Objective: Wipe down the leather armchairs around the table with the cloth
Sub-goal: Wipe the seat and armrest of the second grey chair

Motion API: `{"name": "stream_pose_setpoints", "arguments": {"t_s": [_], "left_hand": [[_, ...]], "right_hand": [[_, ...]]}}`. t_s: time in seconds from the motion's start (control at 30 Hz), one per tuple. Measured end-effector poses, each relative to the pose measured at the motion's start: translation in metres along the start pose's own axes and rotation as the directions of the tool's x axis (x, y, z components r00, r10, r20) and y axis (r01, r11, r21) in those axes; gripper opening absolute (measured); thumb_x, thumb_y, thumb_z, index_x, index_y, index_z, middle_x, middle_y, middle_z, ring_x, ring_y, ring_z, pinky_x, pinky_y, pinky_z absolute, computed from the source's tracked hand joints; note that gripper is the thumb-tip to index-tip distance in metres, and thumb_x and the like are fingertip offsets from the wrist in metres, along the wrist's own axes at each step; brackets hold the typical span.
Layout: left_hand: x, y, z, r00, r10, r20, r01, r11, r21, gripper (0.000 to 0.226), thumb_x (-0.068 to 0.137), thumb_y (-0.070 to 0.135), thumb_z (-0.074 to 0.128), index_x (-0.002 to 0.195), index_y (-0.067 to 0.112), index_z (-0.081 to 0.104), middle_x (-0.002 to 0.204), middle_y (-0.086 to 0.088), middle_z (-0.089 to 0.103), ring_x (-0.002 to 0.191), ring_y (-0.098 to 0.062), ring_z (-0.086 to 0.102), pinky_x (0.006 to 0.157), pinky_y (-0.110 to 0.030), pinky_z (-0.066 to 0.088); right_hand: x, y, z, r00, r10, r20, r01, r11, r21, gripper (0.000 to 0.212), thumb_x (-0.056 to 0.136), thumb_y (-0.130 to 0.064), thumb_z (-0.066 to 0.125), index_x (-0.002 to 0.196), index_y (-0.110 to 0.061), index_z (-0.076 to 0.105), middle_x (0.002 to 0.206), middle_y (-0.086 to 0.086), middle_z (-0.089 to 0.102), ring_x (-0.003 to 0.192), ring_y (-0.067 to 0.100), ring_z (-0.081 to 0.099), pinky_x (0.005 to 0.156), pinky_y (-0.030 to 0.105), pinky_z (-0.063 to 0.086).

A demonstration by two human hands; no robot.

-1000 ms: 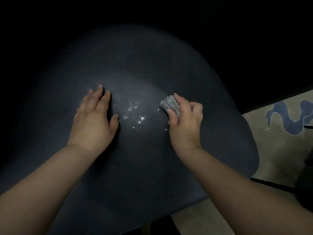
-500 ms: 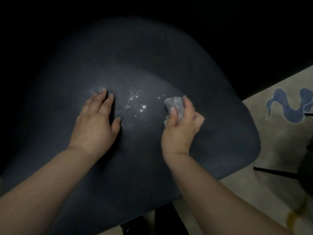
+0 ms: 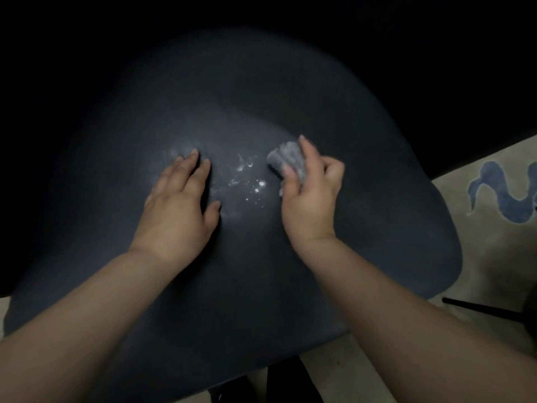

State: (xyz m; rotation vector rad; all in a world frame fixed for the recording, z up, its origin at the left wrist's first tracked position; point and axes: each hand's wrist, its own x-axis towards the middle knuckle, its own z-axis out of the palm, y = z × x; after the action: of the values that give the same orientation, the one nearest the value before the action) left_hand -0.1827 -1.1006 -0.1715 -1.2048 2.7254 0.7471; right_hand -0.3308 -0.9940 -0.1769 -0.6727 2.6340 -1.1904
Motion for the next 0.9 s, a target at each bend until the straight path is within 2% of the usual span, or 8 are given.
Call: {"name": "stream_pose_setpoints", "arguments": {"t_s": [0.17, 0.27, 0.37, 0.47, 0.57, 0.67, 0.83, 0.9], "left_hand": [[-0.001, -0.002, -0.002, 1.0, 0.004, 0.016, -0.004, 1.0, -0.008, 0.068, 0.091, 0.036, 0.056, 0.15, 0.021, 0.027, 0.159, 0.004, 0.016, 0.145, -0.016, 0.009, 0.114, -0.038, 0.016], [0.0, -0.001, -0.004, 0.999, -0.003, 0.037, 0.003, 1.0, -0.009, 0.069, 0.091, 0.035, 0.056, 0.151, 0.021, 0.025, 0.16, 0.005, 0.013, 0.146, -0.016, 0.007, 0.116, -0.036, 0.014], [-0.001, -0.001, -0.006, 1.0, -0.014, 0.026, 0.015, 0.999, -0.028, 0.069, 0.09, 0.032, 0.059, 0.15, 0.019, 0.029, 0.16, 0.002, 0.016, 0.146, -0.019, 0.01, 0.117, -0.036, 0.014], [-0.007, -0.007, -0.011, 0.997, -0.074, -0.028, 0.072, 0.995, -0.071, 0.067, 0.089, 0.032, 0.06, 0.148, 0.016, 0.032, 0.159, 0.0, 0.018, 0.145, -0.022, 0.013, 0.118, -0.037, 0.014], [-0.015, -0.021, -0.012, 0.991, -0.125, -0.043, 0.122, 0.99, -0.065, 0.068, 0.09, 0.034, 0.058, 0.149, 0.017, 0.029, 0.16, 0.001, 0.015, 0.146, -0.021, 0.01, 0.119, -0.039, 0.013], [-0.024, -0.031, -0.01, 0.99, -0.137, -0.032, 0.135, 0.99, -0.04, 0.069, 0.091, 0.035, 0.056, 0.151, 0.018, 0.026, 0.16, 0.002, 0.013, 0.147, -0.018, 0.007, 0.12, -0.039, 0.012], [-0.036, -0.033, -0.012, 0.986, -0.16, -0.043, 0.157, 0.985, -0.065, 0.068, 0.089, 0.032, 0.059, 0.149, 0.016, 0.03, 0.16, 0.001, 0.015, 0.146, -0.02, 0.009, 0.119, -0.04, 0.015], [-0.042, -0.039, -0.014, 0.982, -0.181, -0.055, 0.177, 0.982, -0.062, 0.068, 0.089, 0.032, 0.059, 0.149, 0.017, 0.031, 0.16, 0.0, 0.015, 0.146, -0.021, 0.01, 0.119, -0.041, 0.015]], "right_hand": [[0.04, 0.005, -0.001, 0.989, 0.126, -0.081, -0.14, 0.968, -0.208, 0.045, 0.092, -0.027, 0.057, 0.136, -0.032, 0.048, 0.123, 0.01, 0.041, 0.11, 0.025, 0.042, 0.103, 0.042, 0.033], [-0.004, -0.012, 0.023, 0.987, -0.044, 0.157, 0.075, 0.978, -0.197, 0.049, 0.089, -0.024, 0.06, 0.137, -0.03, 0.048, 0.121, 0.013, 0.043, 0.105, 0.03, 0.044, 0.097, 0.041, 0.034], [-0.04, -0.025, 0.032, 0.903, -0.249, 0.35, 0.285, 0.957, -0.057, 0.048, 0.086, -0.02, 0.064, 0.133, -0.025, 0.053, 0.112, 0.013, 0.045, 0.1, 0.029, 0.045, 0.093, 0.045, 0.039], [-0.002, -0.019, 0.027, 0.957, -0.234, 0.173, 0.245, 0.968, -0.049, 0.045, 0.086, -0.016, 0.064, 0.13, -0.021, 0.057, 0.111, 0.018, 0.047, 0.1, 0.034, 0.048, 0.093, 0.046, 0.041], [0.049, -0.015, 0.03, 0.997, -0.063, 0.054, 0.073, 0.976, -0.205, 0.044, 0.09, -0.029, 0.058, 0.133, -0.032, 0.052, 0.122, 0.011, 0.043, 0.11, 0.029, 0.043, 0.101, 0.039, 0.033], [0.029, -0.021, 0.045, 0.983, -0.102, 0.155, 0.139, 0.958, -0.249, 0.045, 0.089, -0.03, 0.058, 0.134, -0.034, 0.05, 0.124, 0.01, 0.043, 0.109, 0.028, 0.042, 0.098, 0.04, 0.032], [-0.039, -0.028, 0.046, 0.804, -0.4, 0.44, 0.468, 0.882, -0.053, 0.044, 0.086, -0.023, 0.064, 0.129, -0.029, 0.056, 0.116, 0.01, 0.047, 0.103, 0.027, 0.043, 0.092, 0.04, 0.036], [-0.012, -0.021, 0.039, 0.88, -0.341, 0.331, 0.399, 0.908, -0.126, 0.043, 0.086, -0.02, 0.064, 0.128, -0.026, 0.058, 0.115, 0.015, 0.049, 0.102, 0.033, 0.047, 0.091, 0.043, 0.04]]}}
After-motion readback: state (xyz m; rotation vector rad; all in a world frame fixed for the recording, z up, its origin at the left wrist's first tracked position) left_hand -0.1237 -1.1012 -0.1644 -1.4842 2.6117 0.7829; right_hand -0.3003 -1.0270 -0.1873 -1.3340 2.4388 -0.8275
